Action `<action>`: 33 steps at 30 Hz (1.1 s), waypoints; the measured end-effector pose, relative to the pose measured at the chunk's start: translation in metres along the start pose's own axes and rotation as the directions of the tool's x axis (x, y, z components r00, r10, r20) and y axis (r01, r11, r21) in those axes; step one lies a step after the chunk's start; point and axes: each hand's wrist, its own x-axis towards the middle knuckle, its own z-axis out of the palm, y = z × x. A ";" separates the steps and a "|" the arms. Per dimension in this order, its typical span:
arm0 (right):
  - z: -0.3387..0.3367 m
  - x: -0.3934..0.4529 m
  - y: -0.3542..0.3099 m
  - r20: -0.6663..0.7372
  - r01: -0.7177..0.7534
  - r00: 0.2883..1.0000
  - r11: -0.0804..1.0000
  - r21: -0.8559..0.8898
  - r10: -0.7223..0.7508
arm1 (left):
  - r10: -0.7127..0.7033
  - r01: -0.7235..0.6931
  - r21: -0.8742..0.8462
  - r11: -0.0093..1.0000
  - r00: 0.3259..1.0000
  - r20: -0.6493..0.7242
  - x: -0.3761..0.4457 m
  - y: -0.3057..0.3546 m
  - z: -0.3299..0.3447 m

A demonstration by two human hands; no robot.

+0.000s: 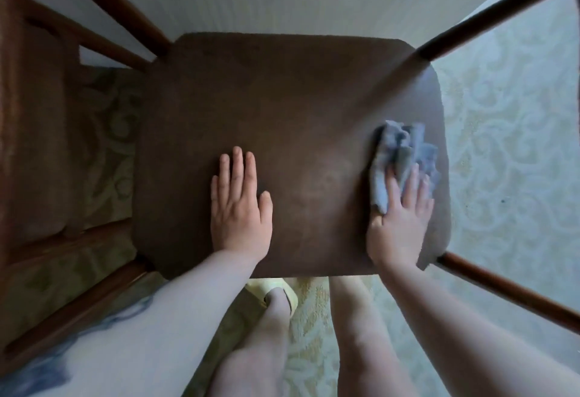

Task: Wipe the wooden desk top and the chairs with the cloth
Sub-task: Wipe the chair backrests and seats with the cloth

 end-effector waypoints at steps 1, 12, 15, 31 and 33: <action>0.003 -0.023 -0.001 -0.038 -0.179 0.983 0.983 0.032 0.180 | 0.004 -0.004 -0.001 1.000 1.000 0.004 -0.004 -0.002 0.000; 0.008 -0.054 0.016 -0.045 -0.047 0.998 0.999 0.026 0.049 | 0.024 -0.024 -0.001 1.000 0.999 0.028 -0.048 0.007 0.014; 0.013 -0.090 0.000 -0.037 -0.205 0.977 0.976 0.075 0.209 | 0.076 -0.076 -0.005 0.997 0.996 0.041 -0.054 0.031 0.029; -0.001 -0.039 -0.019 0.122 0.500 0.847 0.854 0.144 -0.517 | 0.060 -0.062 0.033 0.998 0.996 0.066 -0.062 0.079 0.029; -0.008 0.011 0.003 0.176 0.668 0.731 0.744 0.017 -0.659 | 0.041 -0.042 0.028 0.999 0.998 0.045 -0.055 0.078 0.026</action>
